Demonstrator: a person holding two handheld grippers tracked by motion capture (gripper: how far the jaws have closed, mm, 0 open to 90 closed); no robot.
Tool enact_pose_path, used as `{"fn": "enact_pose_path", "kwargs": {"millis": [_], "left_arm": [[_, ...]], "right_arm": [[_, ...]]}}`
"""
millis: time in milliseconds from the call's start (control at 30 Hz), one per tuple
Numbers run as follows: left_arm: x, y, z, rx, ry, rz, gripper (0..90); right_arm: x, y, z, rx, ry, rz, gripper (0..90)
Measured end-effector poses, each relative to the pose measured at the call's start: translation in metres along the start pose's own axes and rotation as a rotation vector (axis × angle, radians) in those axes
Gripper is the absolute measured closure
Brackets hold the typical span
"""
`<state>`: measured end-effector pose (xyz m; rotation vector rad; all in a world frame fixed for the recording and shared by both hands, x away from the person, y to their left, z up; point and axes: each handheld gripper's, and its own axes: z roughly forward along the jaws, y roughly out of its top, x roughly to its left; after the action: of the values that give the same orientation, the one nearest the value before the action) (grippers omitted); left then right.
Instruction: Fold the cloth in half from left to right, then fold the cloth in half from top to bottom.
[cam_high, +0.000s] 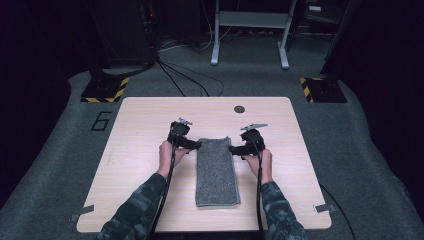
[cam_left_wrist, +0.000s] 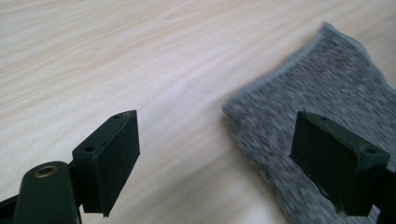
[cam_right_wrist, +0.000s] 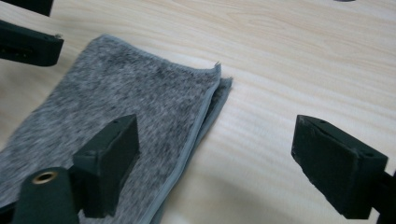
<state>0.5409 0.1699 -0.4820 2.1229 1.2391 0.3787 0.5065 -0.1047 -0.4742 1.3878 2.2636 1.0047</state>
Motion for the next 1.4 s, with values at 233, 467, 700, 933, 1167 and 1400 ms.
{"fn": "enact_pose_path", "kwargs": {"millis": [233,467,700,933,1167,1400], "left_arm": [[0.01,0.005,0.019,0.05,0.023,-0.034,18.0],[0.01,0.002,0.03,0.083,0.014,-0.022,20.8],[0.004,0.002,0.034,0.08,0.027,0.015,24.4],[-0.002,0.001,0.035,0.057,0.033,0.05,32.5],[-0.008,-0.002,0.033,0.025,0.024,0.078,49.8],[-0.013,-0.004,0.032,0.013,-0.006,0.093,70.4]], "right_arm": [[-0.005,0.017,0.028,0.014,-0.039,0.003,29.9],[-0.007,0.023,0.052,0.039,-0.072,0.023,38.8],[-0.01,0.02,0.066,0.046,-0.082,0.015,47.1],[-0.007,0.02,0.069,0.054,-0.077,-0.027,55.4],[-0.004,0.018,0.068,0.051,-0.051,-0.048,68.5],[0.003,0.019,0.068,0.062,-0.053,-0.039,80.9]]}}
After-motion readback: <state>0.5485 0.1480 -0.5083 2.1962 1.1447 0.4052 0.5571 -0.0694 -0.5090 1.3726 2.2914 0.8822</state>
